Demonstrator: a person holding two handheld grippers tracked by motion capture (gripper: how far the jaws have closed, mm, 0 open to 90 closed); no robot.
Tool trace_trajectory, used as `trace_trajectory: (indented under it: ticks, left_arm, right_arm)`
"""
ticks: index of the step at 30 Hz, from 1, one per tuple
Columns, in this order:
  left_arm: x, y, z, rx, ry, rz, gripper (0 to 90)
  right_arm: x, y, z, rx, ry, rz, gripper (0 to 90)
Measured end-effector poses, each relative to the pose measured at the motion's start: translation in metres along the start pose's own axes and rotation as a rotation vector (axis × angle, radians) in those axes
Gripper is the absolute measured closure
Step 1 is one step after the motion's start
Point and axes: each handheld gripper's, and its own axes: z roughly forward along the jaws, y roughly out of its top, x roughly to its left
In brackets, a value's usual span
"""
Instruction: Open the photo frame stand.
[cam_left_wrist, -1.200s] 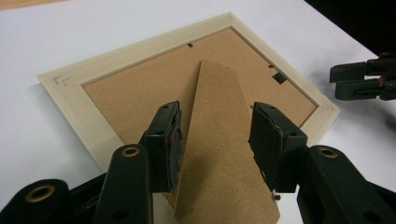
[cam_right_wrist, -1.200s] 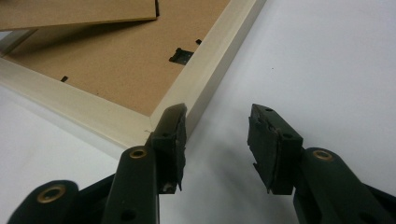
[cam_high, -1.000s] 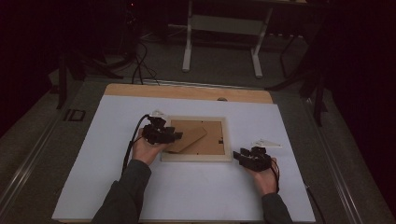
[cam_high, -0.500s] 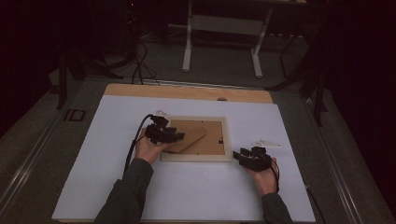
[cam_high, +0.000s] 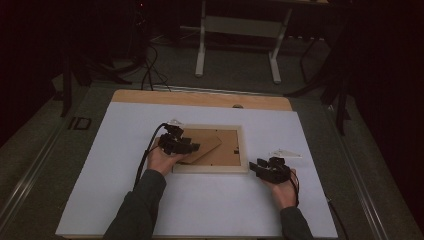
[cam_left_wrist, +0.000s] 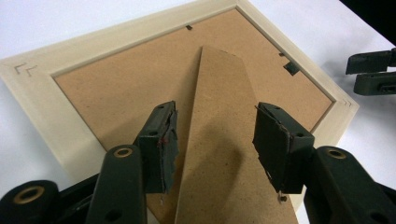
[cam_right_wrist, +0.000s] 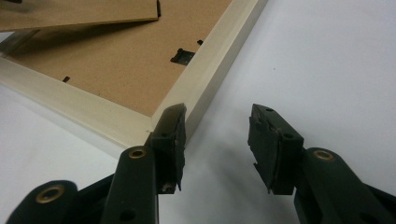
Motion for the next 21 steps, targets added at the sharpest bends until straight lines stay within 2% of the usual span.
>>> trace_trajectory:
  ticks: [6, 11, 15, 21]
  left_arm:
    - [-0.001, -0.001, 0.007, 0.028, -0.014, -0.001, 44.9]
    - [-0.002, -0.001, 0.010, 0.027, -0.042, -0.003, 41.1]
    - [-0.004, -0.001, 0.012, 0.039, -0.037, 0.017, 38.9]
    - [-0.007, -0.002, 0.015, 0.059, -0.023, 0.025, 37.2]
  right_arm:
    - [0.000, 0.000, 0.000, 0.001, 0.003, 0.002, 55.5]
    - [0.000, 0.000, 0.000, 0.000, 0.004, 0.000, 55.5]
    - [0.000, 0.000, 0.000, 0.000, 0.004, 0.003, 55.5]
    - [0.000, 0.000, 0.000, 0.000, 0.004, 0.001, 55.4]
